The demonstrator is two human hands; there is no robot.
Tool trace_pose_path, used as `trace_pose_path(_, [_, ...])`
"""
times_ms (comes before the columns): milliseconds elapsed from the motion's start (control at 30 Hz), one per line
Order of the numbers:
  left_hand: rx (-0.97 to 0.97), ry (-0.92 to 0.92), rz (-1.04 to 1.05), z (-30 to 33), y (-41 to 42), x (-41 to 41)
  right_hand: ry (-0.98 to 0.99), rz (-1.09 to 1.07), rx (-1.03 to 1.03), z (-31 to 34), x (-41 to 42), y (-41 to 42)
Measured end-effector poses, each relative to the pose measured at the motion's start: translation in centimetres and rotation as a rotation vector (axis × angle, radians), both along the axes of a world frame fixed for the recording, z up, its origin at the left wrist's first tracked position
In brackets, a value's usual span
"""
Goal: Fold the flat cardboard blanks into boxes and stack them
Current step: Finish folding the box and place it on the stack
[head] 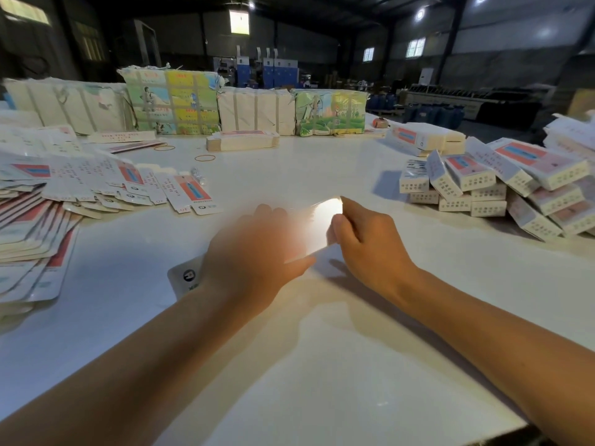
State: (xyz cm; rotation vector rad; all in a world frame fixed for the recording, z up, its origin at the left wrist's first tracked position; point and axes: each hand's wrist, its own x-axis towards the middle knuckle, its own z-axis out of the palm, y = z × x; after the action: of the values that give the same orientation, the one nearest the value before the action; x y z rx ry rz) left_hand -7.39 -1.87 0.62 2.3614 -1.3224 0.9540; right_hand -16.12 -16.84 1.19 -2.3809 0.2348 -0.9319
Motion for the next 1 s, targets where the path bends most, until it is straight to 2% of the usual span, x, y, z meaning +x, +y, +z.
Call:
trace_pose_path(67, [-0.001,-0.016,-0.009,0.1,0.1,0.0,0.01,0.02,0.017,0.1,-0.2,0.0])
trace_pose_path(167, [-0.023,-0.001,-0.025,0.1,0.2,0.2,0.024,0.086,0.169,0.3,0.0,0.1])
trace_pose_path(267, [-0.075,0.135,0.066,0.4,0.2,0.8,0.009,0.12,0.414,0.3,0.4,0.3])
trace_pose_path(300, [-0.063,0.163,0.109,0.4,0.2,1.0,0.005,0.135,0.429,0.2,0.4,0.3])
trace_pose_path(433, [0.007,0.116,0.139,0.1,0.2,1.4,0.045,0.233,0.298,-0.2,0.2,0.3])
trace_pose_path(567, [0.025,0.159,0.132,0.7,0.8,1.5,0.096,0.262,0.22,-0.1,0.2,-0.7])
trace_pose_path(667, [0.063,0.09,0.109,0.8,0.9,1.3,0.048,0.312,-0.004,0.2,-0.1,-1.3])
trace_pose_path(733, [0.074,0.064,0.104,0.7,0.9,1.1,0.087,0.325,-0.207,0.2,-0.2,-1.8])
trace_pose_path(833, [0.096,0.09,0.044,0.8,1.1,0.9,0.112,0.243,-0.407,-0.2,0.0,-2.3])
trace_pose_path(900, [0.096,0.0,-0.014,0.5,1.3,1.1,0.085,0.206,-0.461,-0.2,0.1,-2.5])
trace_pose_path(1000, [0.0,-0.161,-0.028,0.4,0.8,0.7,0.079,0.143,-0.439,-0.3,0.2,-3.1])
